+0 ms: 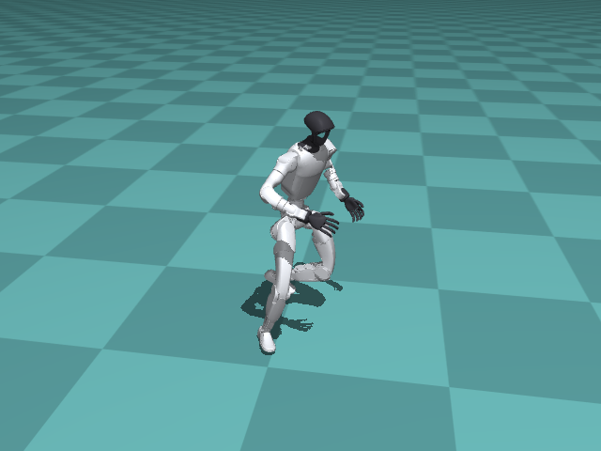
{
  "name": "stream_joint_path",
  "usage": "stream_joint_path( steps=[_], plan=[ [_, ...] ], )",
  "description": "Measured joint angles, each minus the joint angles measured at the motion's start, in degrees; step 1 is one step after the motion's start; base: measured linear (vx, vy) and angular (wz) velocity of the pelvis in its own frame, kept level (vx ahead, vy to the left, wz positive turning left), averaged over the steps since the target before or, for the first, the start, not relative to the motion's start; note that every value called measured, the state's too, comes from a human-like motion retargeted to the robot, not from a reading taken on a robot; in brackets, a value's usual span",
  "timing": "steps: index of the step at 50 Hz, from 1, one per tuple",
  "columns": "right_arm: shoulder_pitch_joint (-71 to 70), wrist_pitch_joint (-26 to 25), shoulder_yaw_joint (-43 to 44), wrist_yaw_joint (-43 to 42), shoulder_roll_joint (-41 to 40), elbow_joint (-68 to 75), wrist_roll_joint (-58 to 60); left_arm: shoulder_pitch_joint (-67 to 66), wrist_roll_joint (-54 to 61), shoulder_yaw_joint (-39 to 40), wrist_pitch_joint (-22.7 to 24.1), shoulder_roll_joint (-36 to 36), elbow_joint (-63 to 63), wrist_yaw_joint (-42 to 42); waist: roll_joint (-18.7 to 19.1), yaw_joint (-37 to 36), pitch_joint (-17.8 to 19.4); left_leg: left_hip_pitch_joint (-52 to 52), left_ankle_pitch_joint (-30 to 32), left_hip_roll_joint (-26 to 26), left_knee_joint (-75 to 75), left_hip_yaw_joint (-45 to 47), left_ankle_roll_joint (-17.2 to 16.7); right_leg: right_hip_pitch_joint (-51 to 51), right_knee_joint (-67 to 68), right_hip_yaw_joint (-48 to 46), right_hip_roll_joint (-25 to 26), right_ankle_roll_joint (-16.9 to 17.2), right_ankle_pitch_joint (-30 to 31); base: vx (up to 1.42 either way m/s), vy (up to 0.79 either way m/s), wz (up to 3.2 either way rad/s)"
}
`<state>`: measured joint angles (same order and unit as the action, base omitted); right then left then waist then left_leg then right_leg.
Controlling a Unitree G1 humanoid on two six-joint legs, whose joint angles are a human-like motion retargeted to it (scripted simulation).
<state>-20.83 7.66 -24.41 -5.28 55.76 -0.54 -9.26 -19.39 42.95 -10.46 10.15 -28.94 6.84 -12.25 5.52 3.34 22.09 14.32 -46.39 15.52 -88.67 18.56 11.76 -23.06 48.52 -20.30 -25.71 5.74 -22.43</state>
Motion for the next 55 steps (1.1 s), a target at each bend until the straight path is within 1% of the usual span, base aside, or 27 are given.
stream_joint_path(
  steps=[4,8,10,12,15,18,20,22,23,25,26,27,29,33,35,37,38,40,42,43,45,46,47,48,50,52,55],
  plan=[
    [-10.4,-0.5,-3.0,-1.8,-1.2,-15.7,-6.0,-11.6,3.6,6.8,-4.3,-6.8,-6.2,7.9,-3.0,-8.4,-8.4,5.1,2.5,1.8,12.9,9.1,0.0,7.9,-12.6,-7.8,-1.2,-1.6,6.4,0.24,0.17,1.76],
    [-6.0,1.3,3.8,-2.5,-6.7,-34.7,-10.4,-23.1,12.0,17.8,-5.9,-9.4,-16.3,12.3,-8.9,-12.9,-16.2,4.6,7.7,-3.3,35.9,16.2,-2.1,17.1,-25.1,-11.6,-3.1,-2.0,23.0,0.33,0.46,2.75],
    [-3.6,2.3,5.2,-2.8,-11.7,-41.5,-12.6,-24.7,15.5,19.8,-5.8,-10.1,-20.0,13.8,-11.4,-14.0,-17.2,2.6,10.3,-6.0,47.4,19.2,-3.8,20.8,-27.8,-8.1,-3.1,-0.1,30.1,0.36,0.52,3.24],
    [-1.7,2.8,3.9,-3.6,-17.3,-45.6,-12.6,-22.6,15.8,19.7,-5.0,-11.3,-23.0,13.9,-13.1,-14.2,-16.3,0.9,12.9,-7.9,56.0,22.6,-5.1,23.4,-26.8,-0.1,-1.1,1.8,32.0,0.35,0.48,3.53],
    [1.7,2.6,1.2,-4.1,-22.5,-46.6,-10.7,-14.2,11.1,16.7,-4.0,-13.1,-26.5,12.0,-13.6,-14.1,-13.9,0.3,11.3,-9.3,58.4,26.2,-4.4,24.1,-16.8,10.4,3.1,3.2,26.0,0.35,0.42,3.69],
    [5.1,2.5,1.1,-4.2,-23.9,-40.5,-7.9,0.9,3.2,8.9,-2.4,-10.9,-25.2,6.6,-13.3,-14.7,-11.2,3.3,0.7,-12.3,52.3,17.9,-1.3,18.7,2.2,13.2,3.6,3.0,17.2,0.37,0.36,3.38],
    [6.0,2.6,0.1,-8.2,-24.1,-30.5,-3.6,13.4,-1.2,2.1,-0.5,-5.6,-19.2,0.4,-12.8,-14.1,-9.2,5.9,-3.6,-15.2,48.3,10.4,1.4,13.9,13.9,13.5,2.7,1.0,11.0,0.43,0.28,3.35],
    [7.6,0.6,0.2,-12.8,-23.7,-17.3,4.6,26.2,-3.4,-3.6,0.1,1.5,-12.3,-6.0,-11.4,-11.6,-7.5,6.9,-3.6,-17.2,45.8,4.8,2.9,9.2,22.9,12.7,2.1,-2.4,5.1,0.53,0.29,3.68],
    [9.0,-0.5,1.1,-13.8,-23.5,-12.4,8.2,32.1,-2.2,-6.0,0.3,4.1,-11.5,-5.9,-10.4,-9.7,-6.8,5.8,-3.6,-19.5,47.6,1.9,1.8,6.4,26.8,13.1,1.9,-2.7,2.9,0.62,0.40,3.74],
    [15.1,0.2,6.9,-16.1,-22.6,-10.0,12.1,44.8,-5.2,-10.0,2.0,6.5,-12.6,-17.7,-6.1,-5.0,-5.2,2.2,-3.6,-21.0,50.0,-5.2,-0.5,2.2,31.9,13.2,4.1,-3.8,-0.8,0.77,0.36,3.56],
    [20.0,2.7,10.9,-14.3,-21.8,-12.9,9.2,50.5,-4.5,-12.0,2.8,4.5,-18.3,-10.8,-3.4,-2.1,-4.7,-0.7,-3.0,-19.9,52.2,-8.9,-2.9,0.3,32.3,12.6,6.5,-4.2,-2.1,0.92,0.27,3.24],
    [25.5,4.9,15.2,-11.9,-20.7,-16.1,5.6,55.8,-5.5,-13.2,3.5,2.2,-23.6,-5.7,-0.7,1.2,-4.3,-3.6,-1.6,-18.6,54.6,-12.6,-4.7,-1.5,32.1,11.7,8.9,-4.6,-3.2,1.00,0.22,3.11],
    [37.3,6.9,23.3,-4.8,-16.6,-22.9,-2.3,63.9,-12.6,-12.6,4.5,-3.8,-31.3,-3.5,4.2,9.3,-4.0,-9.6,5.8,-15.3,61.6,-19.1,-6.9,-4.9,27.5,9.2,12.4,-5.9,-4.2,1.10,0.15,2.97],
    [54.6,6.6,35.5,4.6,-4.5,-26.3,-6.0,73.3,-16.6,-10.6,6.6,-11.3,-36.5,-4.0,11.5,23.3,-4.4,-18.9,32.3,-8.3,77.2,-24.7,-17.1,-9.3,5.6,3.6,15.7,-4.1,-1.3,1.22,0.01,2.29],
    [63.2,4.9,40.1,7.9,-0.9,-24.7,-6.3,74.3,-8.6,-11.4,9.6,-9.2,-36.9,-4.9,13.6,26.7,-5.1,-22.5,44.3,-6.6,81.5,-23.5,-19.8,-8.1,-10.2,1.4,16.2,-1.7,2.2,1.33,-0.17,1.80],
    [69.1,3.6,42.6,10.6,-0.3,-21.9,-5.8,75.4,-16.8,-11.8,9.3,-8.2,-34.6,-10.8,12.7,26.7,-5.4,-25.6,47.7,-7.8,79.7,-20.4,-17.8,-4.9,-24.6,1.2,15.5,2.6,4.3,1.37,-0.27,1.34],
    [70.3,2.8,42.7,11.7,-0.8,-20.1,-5.8,75.0,-17.5,-12.6,9.4,-5.6,-34.7,-12.2,11.3,25.5,-4.9,-27.2,45.7,-9.3,75.7,-18.7,-15.3,-2.5,-30.3,1.9,14.8,4.7,4.7,1.38,-0.32,0.88],
    [68.1,1.9,39.3,11.6,-2.3,-15.8,-6.2,70.3,-9.7,-13.2,10.2,-0.1,-36.6,-5.8,7.3,22.4,-3.8,-25.7,37.2,-13.1,57.8,-16.7,-10.0,2.2,-36.8,4.1,12.9,7.2,6.6,1.33,-0.35,0.54],
    [61.2,3.1,33.4,6.9,-2.3,-12.0,-4.9,62.0,-14.3,-11.7,6.2,-0.2,-34.9,0.4,5.7,19.7,-3.2,-16.7,28.4,-14.2,31.5,-16.0,-7.2,4.6,-35.3,5.6,12.3,5.3,7.6,1.23,-0.37,0.23],
    [56.9,3.8,30.9,3.5,-1.7,-11.2,-3.2,56.2,-13.0,-11.3,5.5,-0.2,-33.4,1.8,5.5,17.2,-2.5,-12.2,25.1,-13.1,19.1,-14.2,-7.7,4.7,-30.9,6.8,12.9,2.2,4.7,1.19,-0.36,0.05],
    [45.8,4.7,27.1,-3.1,-0.4,-12.0,1.8,42.9,-12.6,-9.6,1.5,-1.5,-26.9,-0.5,6.8,14.7,-1.8,-0.8,16.6,-11.6,-4.8,-15.1,-4.9,3.6,-18.6,5.8,12.7,-2.4,-4.8,1.17,-0.34,0.39],
    [37.9,4.4,24.8,-4.6,0.2,-13.5,3.0,35.3,-5.2,-9.0,1.7,-0.5,-23.1,-2.3,6.0,12.2,-2.1,4.3,13.9,-11.7,-13.5,-13.7,-3.8,3.3,-14.0,6.3,11.7,-2.9,-8.5,1.21,-0.32,0.22],
    [29.4,4.3,22.0,-5.3,0.7,-15.0,3.9,27.7,-1.9,-7.8,1.4,-1.3,-19.3,-2.4,4.9,9.4,-3.0,9.5,11.8,-11.7,-21.2,-11.9,-3.1,3.2,-10.5,6.9,10.7,-3.2,-11.6,1.26,-0.30,-0.31],
    [19.9,4.6,18.5,-4.4,0.6,-16.5,4.3,19.9,-6.8,-5.1,-0.1,-5.3,-15.7,0.9,2.9,6.2,-4.8,15.0,10.9,-11.7,-26.8,-9.6,-2.9,3.5,-9.3,7.6,9.8,-3.0,-13.5,1.31,-0.28,-0.70],
    [2.6,4.5,10.7,-5.0,-2.4,-19.8,4.2,4.3,-4.4,-0.9,-0.5,-14.1,-15.0,3.8,-1.9,-2.5,-9.2,24.2,10.2,-10.5,-32.3,-4.6,-3.1,6.0,-11.7,10.5,9.0,-2.7,-13.7,1.41,-0.21,-1.37],
    [-9.4,4.2,5.5,-8.4,-7.2,-23.5,3.8,-9.4,-2.6,3.3,-0.2,-26.0,-19.8,5.6,-6.5,-13.3,-13.7,31.3,10.1,-7.4,-30.0,-1.2,-2.7,10.2,-18.7,14.6,9.0,-2.1,-7.4,1.51,-0.02,-1.75],
    [-20.6,5.1,2.4,-12.0,-11.4,-28.6,1.7,-26.6,-1.1,12.1,0.0,-38.7,-24.4,12.4,-13.1,-27.1,-18.7,36.7,11.0,-3.1,-16.3,2.7,-0.5,18.0,-31.5,18.6,6.3,0.3,12.6,1.62,0.29,-1.24]
  ],
)
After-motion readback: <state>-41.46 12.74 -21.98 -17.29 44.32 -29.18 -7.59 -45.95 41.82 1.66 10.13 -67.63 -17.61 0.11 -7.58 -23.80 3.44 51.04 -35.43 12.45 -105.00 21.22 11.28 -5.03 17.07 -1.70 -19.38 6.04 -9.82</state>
